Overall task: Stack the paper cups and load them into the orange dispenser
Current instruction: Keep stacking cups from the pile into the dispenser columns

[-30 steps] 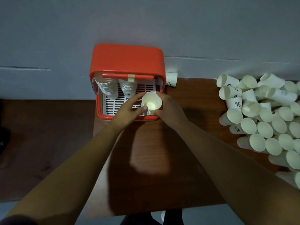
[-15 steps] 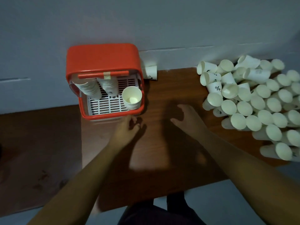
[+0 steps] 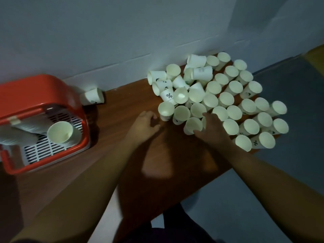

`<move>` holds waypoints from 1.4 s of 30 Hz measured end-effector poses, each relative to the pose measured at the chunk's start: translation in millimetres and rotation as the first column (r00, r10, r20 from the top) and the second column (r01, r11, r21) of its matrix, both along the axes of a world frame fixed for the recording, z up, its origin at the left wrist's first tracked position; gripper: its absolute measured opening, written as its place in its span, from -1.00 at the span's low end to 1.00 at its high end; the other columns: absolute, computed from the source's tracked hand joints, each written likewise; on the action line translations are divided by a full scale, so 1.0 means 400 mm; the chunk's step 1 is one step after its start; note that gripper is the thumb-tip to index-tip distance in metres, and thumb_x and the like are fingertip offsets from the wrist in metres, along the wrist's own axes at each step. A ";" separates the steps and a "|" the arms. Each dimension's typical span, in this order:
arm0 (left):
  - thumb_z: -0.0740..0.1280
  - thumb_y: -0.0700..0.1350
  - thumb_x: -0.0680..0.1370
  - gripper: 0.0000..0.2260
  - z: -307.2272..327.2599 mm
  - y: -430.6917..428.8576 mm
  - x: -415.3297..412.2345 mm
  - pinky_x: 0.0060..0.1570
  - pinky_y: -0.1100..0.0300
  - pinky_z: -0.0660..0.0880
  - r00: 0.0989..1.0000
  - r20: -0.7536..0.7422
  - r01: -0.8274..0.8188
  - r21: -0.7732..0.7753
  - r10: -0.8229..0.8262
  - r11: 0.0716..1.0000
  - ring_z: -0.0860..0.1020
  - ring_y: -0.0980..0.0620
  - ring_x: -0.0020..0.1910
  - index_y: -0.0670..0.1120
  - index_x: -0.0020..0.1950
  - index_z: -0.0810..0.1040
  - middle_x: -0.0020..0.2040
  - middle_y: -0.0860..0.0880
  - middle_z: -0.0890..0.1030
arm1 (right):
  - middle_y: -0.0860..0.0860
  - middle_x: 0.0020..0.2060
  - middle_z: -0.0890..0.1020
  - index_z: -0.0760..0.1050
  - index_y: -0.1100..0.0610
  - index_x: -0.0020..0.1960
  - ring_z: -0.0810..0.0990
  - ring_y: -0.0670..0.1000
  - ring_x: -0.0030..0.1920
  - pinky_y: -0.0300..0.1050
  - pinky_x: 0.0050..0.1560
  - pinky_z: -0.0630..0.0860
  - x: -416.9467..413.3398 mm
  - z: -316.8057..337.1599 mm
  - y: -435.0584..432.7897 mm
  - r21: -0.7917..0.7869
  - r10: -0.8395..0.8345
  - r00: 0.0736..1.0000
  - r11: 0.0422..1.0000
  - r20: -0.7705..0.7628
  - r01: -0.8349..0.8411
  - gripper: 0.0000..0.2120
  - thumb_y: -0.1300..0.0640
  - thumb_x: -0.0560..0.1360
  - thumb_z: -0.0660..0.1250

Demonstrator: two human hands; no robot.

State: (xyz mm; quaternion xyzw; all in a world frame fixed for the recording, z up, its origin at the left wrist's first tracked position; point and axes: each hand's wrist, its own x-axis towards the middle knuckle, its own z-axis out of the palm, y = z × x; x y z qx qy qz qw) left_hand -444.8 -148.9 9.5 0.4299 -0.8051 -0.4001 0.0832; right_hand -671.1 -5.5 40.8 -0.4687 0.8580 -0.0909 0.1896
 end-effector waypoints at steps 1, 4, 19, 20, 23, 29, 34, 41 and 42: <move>0.45 -0.01 0.49 -0.69 -0.004 -0.010 -0.037 -0.08 0.20 0.30 1.000 0.006 -0.011 -0.009 0.011 1.000 0.45 0.02 0.04 -0.10 0.17 0.52 0.08 -0.04 0.47 | 0.18 0.35 0.40 0.26 0.20 0.46 0.38 0.16 0.36 0.07 0.32 0.35 -0.013 -0.007 -0.006 0.005 0.025 1.000 1.000 0.002 -0.025 -0.23 -0.04 0.39 0.51; 0.51 0.08 0.42 -0.53 -0.044 -0.061 -0.121 0.01 0.19 0.32 0.998 0.058 -0.022 -0.030 0.023 0.999 0.42 -0.02 0.15 -0.09 0.22 0.49 0.18 -0.06 0.45 | 0.15 0.34 0.42 0.29 0.19 0.43 0.40 0.16 0.33 0.04 0.31 0.33 -0.047 -0.046 -0.037 0.011 0.131 0.991 0.991 -0.035 -0.130 -0.23 -0.11 0.37 0.49; 0.57 -0.04 0.39 -0.34 -0.147 -0.055 -0.232 0.22 -0.05 0.46 0.991 0.124 -0.029 -0.124 0.045 0.992 0.44 -0.22 0.30 -0.19 0.40 0.41 0.32 -0.18 0.43 | 0.22 0.14 0.52 0.48 0.23 0.25 0.52 0.21 0.09 0.09 0.08 0.54 -0.088 -0.152 -0.062 0.110 0.542 0.828 0.840 -0.143 -0.531 -0.37 0.07 0.23 0.54; 0.57 -0.03 0.39 -0.35 -0.146 -0.054 -0.221 0.22 -0.04 0.46 0.992 0.114 -0.043 -0.126 0.057 0.991 0.45 -0.21 0.28 -0.18 0.40 0.41 0.31 -0.17 0.44 | 0.22 0.11 0.52 0.48 0.24 0.24 0.52 0.21 0.07 0.10 0.06 0.55 -0.086 -0.146 -0.063 0.092 0.545 0.826 0.839 -0.144 -0.537 -0.38 0.06 0.24 0.53; 0.58 -0.02 0.39 -0.35 -0.120 -0.046 -0.167 0.19 0.00 0.44 0.988 0.086 -0.122 -0.108 0.131 0.987 0.46 -0.17 0.25 -0.14 0.39 0.42 0.27 -0.15 0.44 | 0.19 0.08 0.51 0.48 0.23 0.22 0.52 0.17 0.02 0.04 -0.01 0.54 -0.070 -0.108 -0.067 0.067 0.559 0.818 0.829 -0.136 -0.556 -0.43 -0.02 0.31 0.47; 0.55 -0.11 0.41 -0.32 -0.036 -0.027 -0.003 0.16 0.12 0.36 0.962 0.072 -0.252 -0.119 0.262 0.960 0.42 -0.16 0.31 -0.14 0.46 0.36 0.33 -0.14 0.41 | 0.11 0.19 0.44 0.41 0.16 0.31 0.44 0.13 0.18 0.09 0.10 0.52 0.022 0.007 -0.142 -0.073 0.549 0.835 0.832 -0.027 -0.550 -0.33 -0.17 0.34 0.44; 0.55 -0.03 0.42 -0.34 0.073 -0.014 0.200 0.20 0.16 0.34 0.914 0.005 -0.400 -0.153 0.406 0.904 0.42 -0.07 0.29 -0.05 0.46 0.38 0.33 -0.08 0.39 | 0.19 0.05 0.52 0.50 0.28 0.21 0.53 0.20 0.02 0.15 0.01 0.55 0.171 0.062 -0.232 -0.211 0.549 0.834 0.822 0.051 -0.529 -0.35 -0.12 0.27 0.45; 0.54 0.03 0.44 -0.41 0.165 0.003 0.548 0.25 0.12 0.36 0.754 -0.109 -0.650 -0.264 0.648 0.713 0.44 -0.07 0.29 -0.05 0.41 0.44 0.31 -0.11 0.49 | 0.05 0.35 0.36 0.25 0.12 0.49 0.31 0.07 0.37 -0.03 0.35 0.32 0.423 0.099 -0.321 -0.179 0.623 0.770 0.780 0.134 -0.600 -0.23 -0.12 0.40 0.45; 0.53 0.03 0.45 -0.41 0.164 0.001 0.584 0.27 0.04 0.40 0.728 -0.117 -0.678 -0.262 0.675 0.686 0.44 -0.07 0.30 -0.04 0.42 0.44 0.32 -0.10 0.49 | 0.05 0.35 0.36 0.25 0.11 0.49 0.32 0.07 0.37 -0.04 0.34 0.32 0.452 0.102 -0.326 -0.186 0.630 0.765 0.774 0.134 -0.605 -0.23 -0.12 0.40 0.45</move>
